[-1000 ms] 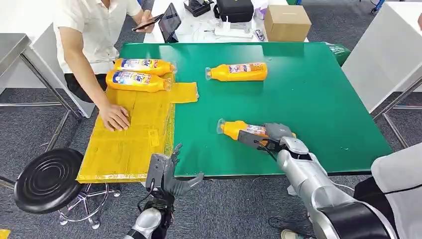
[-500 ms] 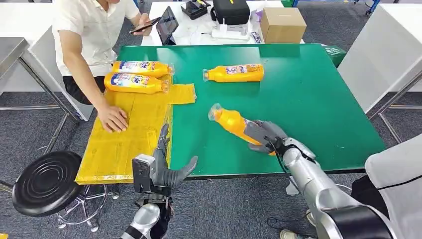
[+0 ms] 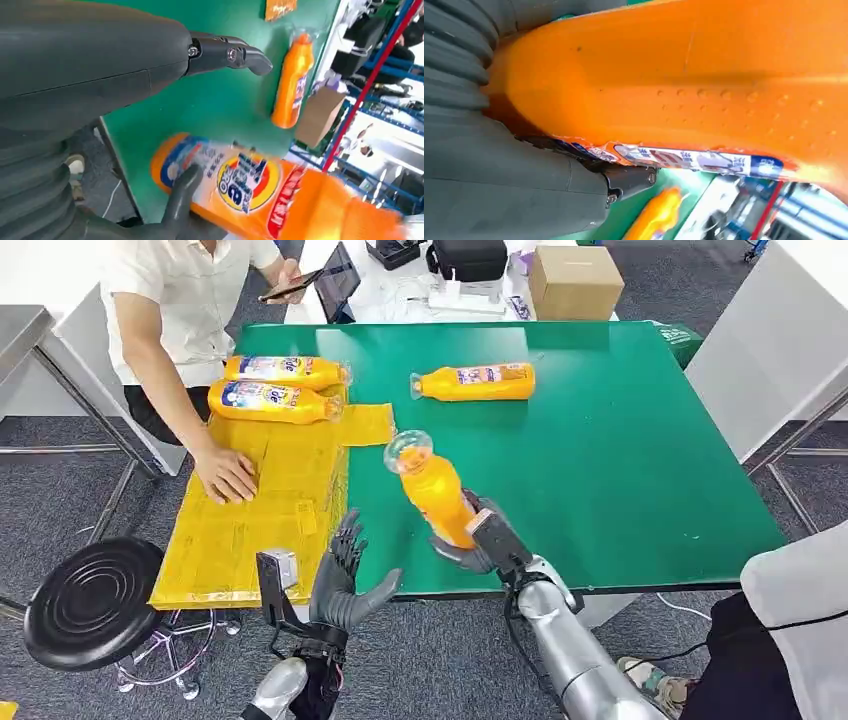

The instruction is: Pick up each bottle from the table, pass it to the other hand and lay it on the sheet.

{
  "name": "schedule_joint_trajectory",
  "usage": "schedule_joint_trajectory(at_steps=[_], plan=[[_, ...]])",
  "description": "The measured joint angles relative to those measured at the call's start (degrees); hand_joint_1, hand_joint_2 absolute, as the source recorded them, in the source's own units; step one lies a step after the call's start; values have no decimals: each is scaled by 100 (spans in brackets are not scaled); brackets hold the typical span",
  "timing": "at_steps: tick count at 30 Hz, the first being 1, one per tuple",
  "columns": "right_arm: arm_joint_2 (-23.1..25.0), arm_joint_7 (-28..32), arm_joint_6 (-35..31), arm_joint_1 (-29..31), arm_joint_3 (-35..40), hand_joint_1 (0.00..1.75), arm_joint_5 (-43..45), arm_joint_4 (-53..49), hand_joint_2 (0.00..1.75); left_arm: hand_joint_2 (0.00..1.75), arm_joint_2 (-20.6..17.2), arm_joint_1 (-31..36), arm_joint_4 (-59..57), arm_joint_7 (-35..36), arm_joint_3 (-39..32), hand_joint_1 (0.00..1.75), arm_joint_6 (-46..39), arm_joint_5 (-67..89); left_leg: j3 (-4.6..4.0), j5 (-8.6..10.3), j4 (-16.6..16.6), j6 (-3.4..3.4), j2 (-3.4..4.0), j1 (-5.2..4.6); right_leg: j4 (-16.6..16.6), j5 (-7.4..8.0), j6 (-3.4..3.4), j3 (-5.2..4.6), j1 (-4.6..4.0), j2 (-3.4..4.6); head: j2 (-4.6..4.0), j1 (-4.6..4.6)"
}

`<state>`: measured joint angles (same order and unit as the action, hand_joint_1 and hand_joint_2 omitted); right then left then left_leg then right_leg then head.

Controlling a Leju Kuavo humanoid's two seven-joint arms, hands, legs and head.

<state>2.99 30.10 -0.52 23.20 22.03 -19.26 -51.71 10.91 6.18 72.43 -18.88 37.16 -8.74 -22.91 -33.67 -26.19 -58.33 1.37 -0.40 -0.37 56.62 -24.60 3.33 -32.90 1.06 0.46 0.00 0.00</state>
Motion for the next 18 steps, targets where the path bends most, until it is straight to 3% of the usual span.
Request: schedule_joint_trajectory(at_steps=[8,10,11,18], plan=[[133,155,105,-25,617,171,-212,-62,175,175,-24,95,11,-181,166,0,-208,433,-3,0,0,0,-4,1,0,0,0,-4,-1,-2,0,-2],[170,155,46,-25,833,166,-306,-9,175,175,-20,134,11,-109,208,0,-203,406,-3,0,0,0,-4,2,0,0,0,-4,-2,-2,0,0],[190,153,28,-24,918,155,-332,24,175,175,-20,142,11,-74,223,0,-203,376,-3,0,0,0,-3,3,0,0,0,-4,-2,-1,0,-2],[278,-131,-538,-20,1230,147,-529,349,175,175,-9,180,-39,77,243,0,-525,129,-6,0,0,0,-6,1,0,0,0,-4,0,-3,0,0]])
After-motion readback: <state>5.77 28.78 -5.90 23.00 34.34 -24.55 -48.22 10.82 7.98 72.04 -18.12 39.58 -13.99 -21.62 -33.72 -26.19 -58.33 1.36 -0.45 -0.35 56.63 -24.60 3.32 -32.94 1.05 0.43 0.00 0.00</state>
